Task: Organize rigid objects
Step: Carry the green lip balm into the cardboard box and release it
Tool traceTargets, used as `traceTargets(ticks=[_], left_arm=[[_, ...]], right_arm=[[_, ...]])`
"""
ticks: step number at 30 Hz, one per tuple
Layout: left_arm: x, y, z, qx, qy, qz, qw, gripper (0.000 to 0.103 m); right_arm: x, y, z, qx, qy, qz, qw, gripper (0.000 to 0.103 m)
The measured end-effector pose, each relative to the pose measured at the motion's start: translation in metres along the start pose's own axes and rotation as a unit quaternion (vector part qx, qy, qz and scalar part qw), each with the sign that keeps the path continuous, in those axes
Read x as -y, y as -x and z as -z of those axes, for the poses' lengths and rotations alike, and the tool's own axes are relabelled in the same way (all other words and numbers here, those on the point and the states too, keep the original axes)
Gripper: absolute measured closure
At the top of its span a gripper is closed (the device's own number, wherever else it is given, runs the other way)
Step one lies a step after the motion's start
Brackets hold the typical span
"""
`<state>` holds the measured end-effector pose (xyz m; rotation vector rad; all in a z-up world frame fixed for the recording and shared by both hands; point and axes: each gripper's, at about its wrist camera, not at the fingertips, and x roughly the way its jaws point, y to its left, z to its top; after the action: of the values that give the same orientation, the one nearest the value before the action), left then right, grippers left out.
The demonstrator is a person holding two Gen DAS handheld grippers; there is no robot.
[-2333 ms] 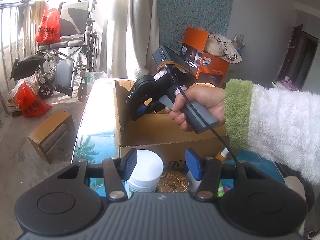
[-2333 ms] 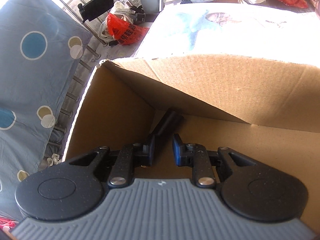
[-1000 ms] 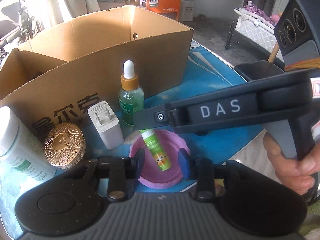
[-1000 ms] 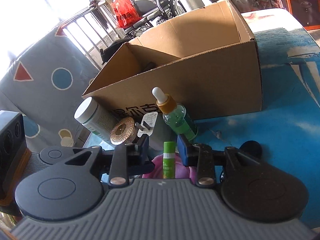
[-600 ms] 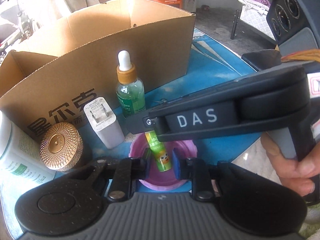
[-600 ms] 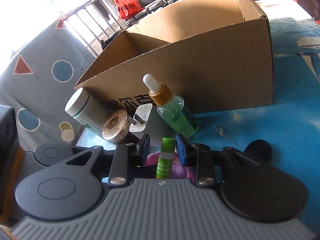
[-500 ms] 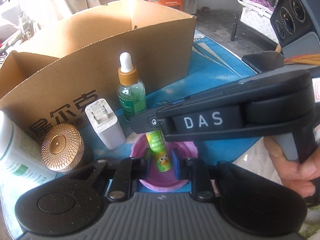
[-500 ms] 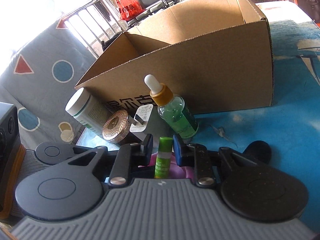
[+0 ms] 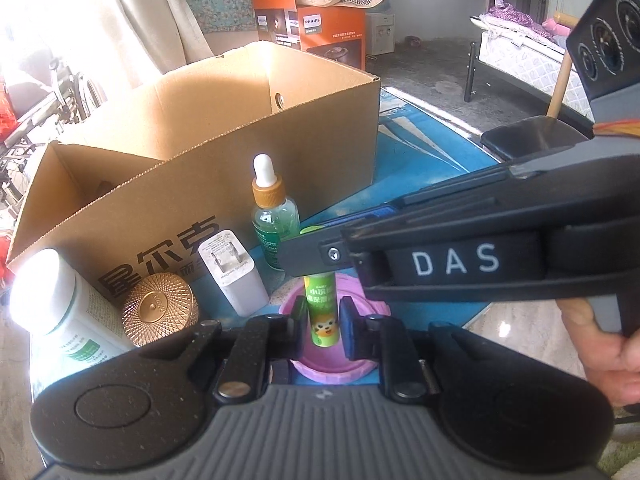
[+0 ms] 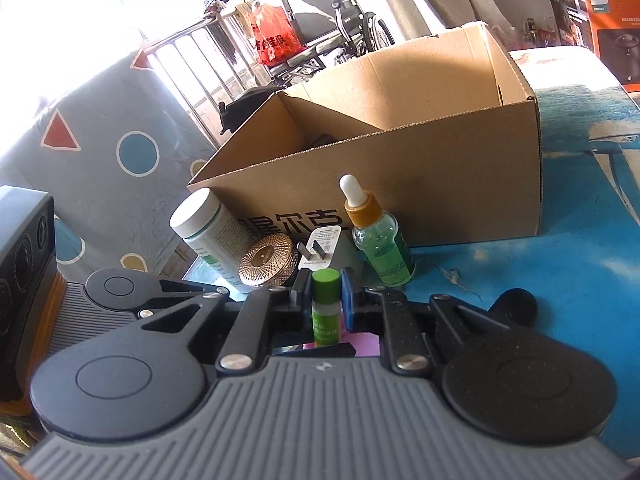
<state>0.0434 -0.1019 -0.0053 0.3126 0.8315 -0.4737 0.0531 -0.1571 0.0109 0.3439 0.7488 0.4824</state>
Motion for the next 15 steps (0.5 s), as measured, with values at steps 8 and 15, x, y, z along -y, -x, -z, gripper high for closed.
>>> traceTargets(ticks=[8, 15], left_arm=[[-0.010, 0.048, -0.011, 0.069, 0.002, -0.022, 0.9974, 0.085], [-0.056, 0.073, -0.052, 0.100, 0.046, -0.030, 0.9935, 0.084]], right_arm=[[-0.042, 0.032, -0.027, 0.044, 0.056, -0.009, 0.997, 0.089], [-0.070, 0.025, -0.094, 0.054, 0.097, -0.043, 0.993, 0.089]])
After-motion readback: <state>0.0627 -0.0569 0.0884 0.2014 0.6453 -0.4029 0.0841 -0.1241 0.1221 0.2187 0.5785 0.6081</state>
